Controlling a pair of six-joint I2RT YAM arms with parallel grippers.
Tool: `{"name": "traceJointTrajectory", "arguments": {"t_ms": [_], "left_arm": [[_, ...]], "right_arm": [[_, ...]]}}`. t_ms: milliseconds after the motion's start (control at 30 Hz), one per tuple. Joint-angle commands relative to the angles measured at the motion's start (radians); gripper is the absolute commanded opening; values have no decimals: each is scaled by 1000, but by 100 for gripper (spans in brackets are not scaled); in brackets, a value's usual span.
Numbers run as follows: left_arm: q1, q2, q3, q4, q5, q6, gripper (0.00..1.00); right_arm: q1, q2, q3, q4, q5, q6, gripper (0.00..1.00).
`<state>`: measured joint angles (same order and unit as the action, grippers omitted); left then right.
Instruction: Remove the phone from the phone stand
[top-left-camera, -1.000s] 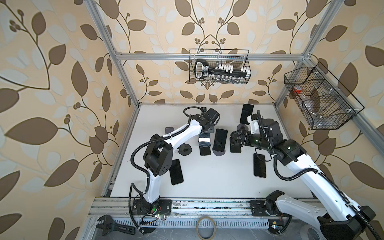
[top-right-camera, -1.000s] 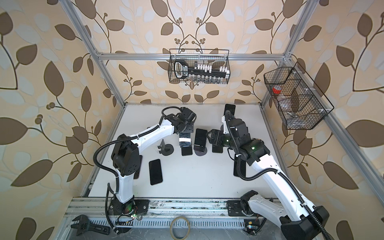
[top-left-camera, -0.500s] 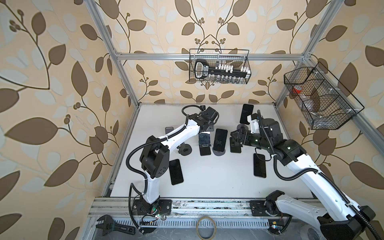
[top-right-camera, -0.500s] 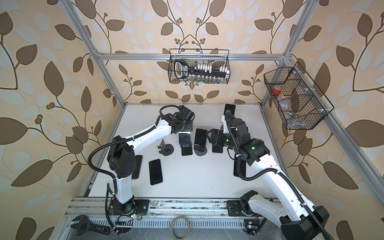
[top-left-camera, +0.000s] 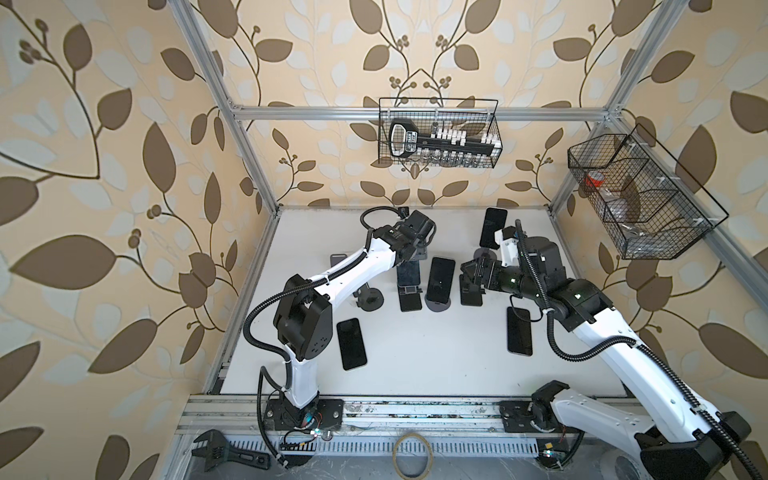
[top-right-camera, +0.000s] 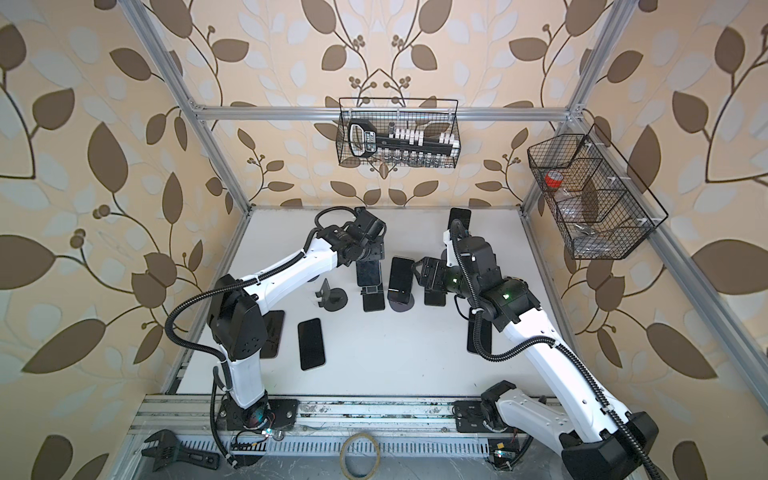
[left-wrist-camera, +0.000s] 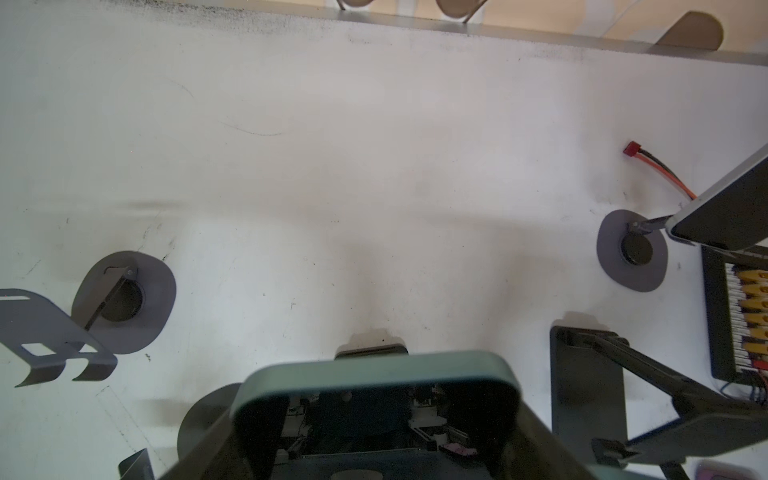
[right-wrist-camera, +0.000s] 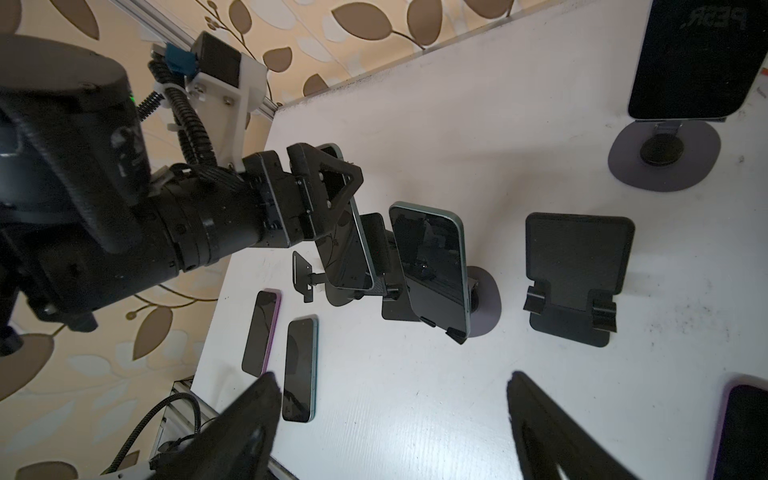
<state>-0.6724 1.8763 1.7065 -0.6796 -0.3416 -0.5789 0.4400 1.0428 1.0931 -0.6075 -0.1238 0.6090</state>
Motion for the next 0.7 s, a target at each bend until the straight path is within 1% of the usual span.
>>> {"name": "traceJointTrajectory", "arguments": {"t_ms": [0, 267, 667], "left_arm": [[13, -83, -13, 28, -32, -5, 54], [12, -118, -59, 34, -23, 14, 54], [12, -156, -45, 25, -3, 26, 53]], "right_arm": [[-2, -10, 9, 12, -15, 9, 86], [-3, 6, -3, 19, -38, 35, 86], [-2, 49, 13, 23, -58, 78, 86]]}}
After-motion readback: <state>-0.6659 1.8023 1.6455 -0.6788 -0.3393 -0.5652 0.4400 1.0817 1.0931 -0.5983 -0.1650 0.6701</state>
